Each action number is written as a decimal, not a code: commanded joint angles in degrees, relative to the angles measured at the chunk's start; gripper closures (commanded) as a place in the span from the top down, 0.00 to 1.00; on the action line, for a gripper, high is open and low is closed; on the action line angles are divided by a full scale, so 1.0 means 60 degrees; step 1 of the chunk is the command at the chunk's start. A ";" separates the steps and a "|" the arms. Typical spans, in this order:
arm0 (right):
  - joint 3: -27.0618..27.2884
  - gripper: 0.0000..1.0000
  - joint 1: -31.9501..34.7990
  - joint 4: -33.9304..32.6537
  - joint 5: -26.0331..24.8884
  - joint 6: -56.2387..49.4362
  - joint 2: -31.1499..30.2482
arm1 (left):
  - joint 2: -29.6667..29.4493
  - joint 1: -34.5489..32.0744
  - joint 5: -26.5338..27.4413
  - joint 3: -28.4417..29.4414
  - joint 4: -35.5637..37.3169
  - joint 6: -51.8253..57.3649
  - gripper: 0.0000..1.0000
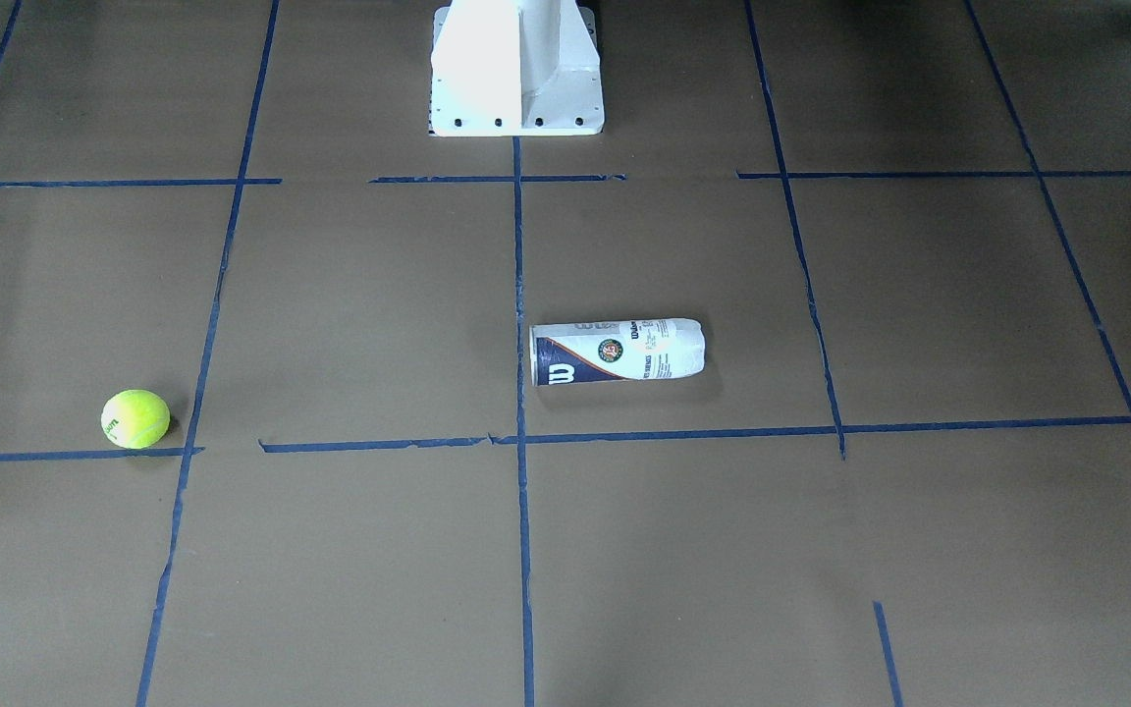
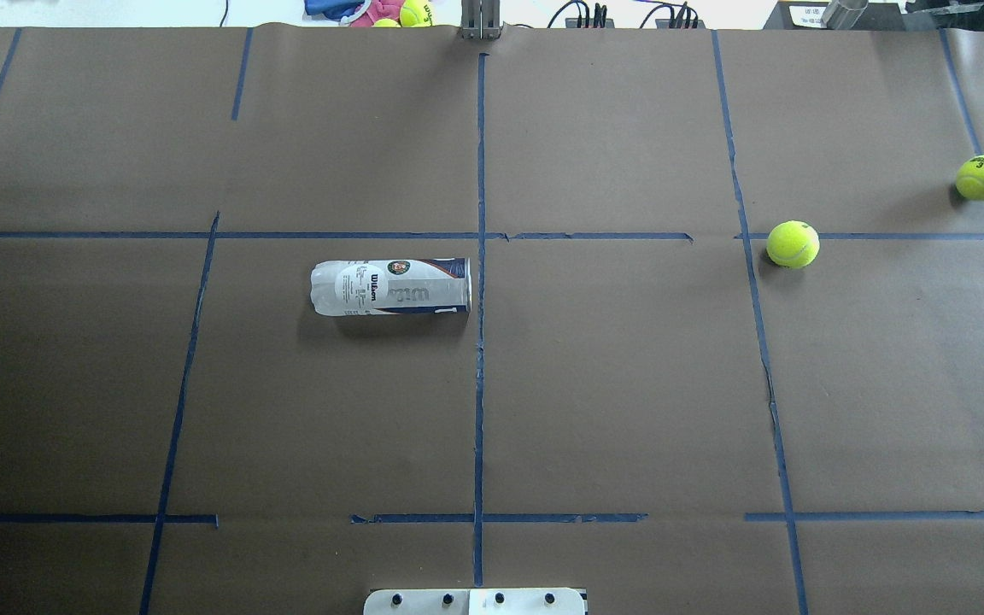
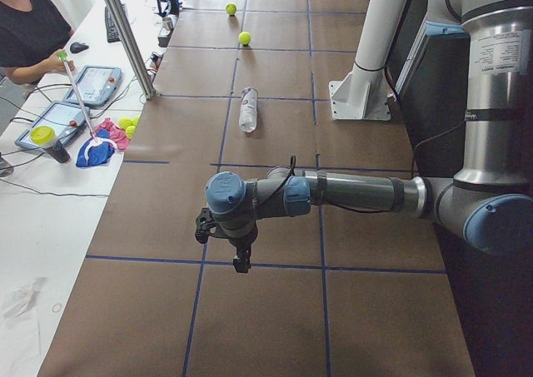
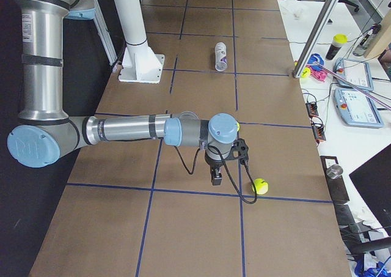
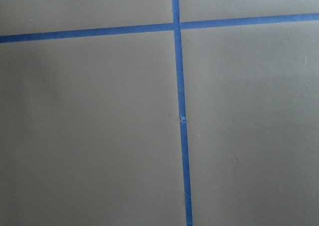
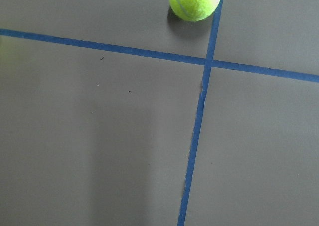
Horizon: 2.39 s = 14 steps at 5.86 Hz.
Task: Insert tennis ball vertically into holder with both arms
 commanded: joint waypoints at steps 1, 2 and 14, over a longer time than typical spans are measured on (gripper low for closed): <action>0.0034 1.00 0.0000 0.0003 0.0040 0.0000 -0.0069 | 0.0000 0.0022 0.0013 -0.0040 -0.0031 -0.0043 1.00; -0.0009 1.00 0.0000 0.0003 0.0026 0.0000 -0.0055 | 0.0029 0.0023 0.0013 -0.0142 -0.0017 -0.0044 1.00; 0.0224 1.00 0.0015 0.0003 -0.0150 -0.0014 -0.0128 | 0.0074 0.1290 0.0013 -0.0245 -0.3361 -0.0102 1.00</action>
